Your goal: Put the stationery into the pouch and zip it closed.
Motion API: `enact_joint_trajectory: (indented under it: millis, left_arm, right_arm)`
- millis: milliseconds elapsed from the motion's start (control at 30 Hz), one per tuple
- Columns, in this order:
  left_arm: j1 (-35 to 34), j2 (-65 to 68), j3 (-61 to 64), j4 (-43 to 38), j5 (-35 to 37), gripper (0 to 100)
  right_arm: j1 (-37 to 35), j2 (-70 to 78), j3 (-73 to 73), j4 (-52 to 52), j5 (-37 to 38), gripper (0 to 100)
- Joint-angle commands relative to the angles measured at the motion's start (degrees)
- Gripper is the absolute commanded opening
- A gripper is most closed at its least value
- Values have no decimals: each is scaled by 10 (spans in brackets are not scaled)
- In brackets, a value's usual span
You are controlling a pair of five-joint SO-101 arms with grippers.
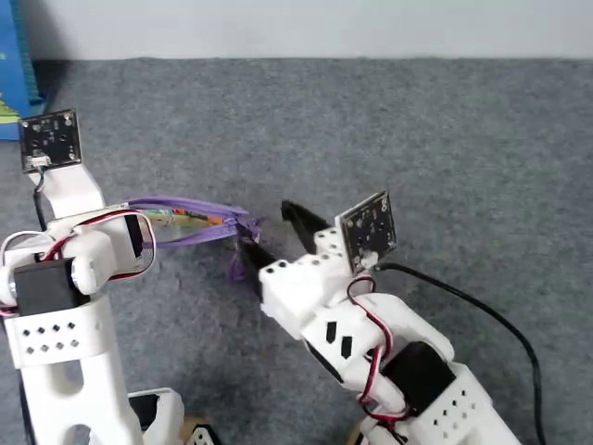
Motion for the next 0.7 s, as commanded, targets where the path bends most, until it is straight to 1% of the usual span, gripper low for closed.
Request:
enact_joint_trajectory:
  millis: [0,100,267,667]
  left_arm:
    - [2,-18,-5,-4,4,13]
    - [2,-18,-5,-4,4,13]
    - [2,-18,-5,-4,4,13]
    - [2,-18,-5,-4,3,13]
  right_arm:
    - [15,8,-5,54,-22,160]
    - [14,49,19,42,-23,150]
    - [12,109,68,-46,-23,148]
    - [14,224,71,-185,-20,147]
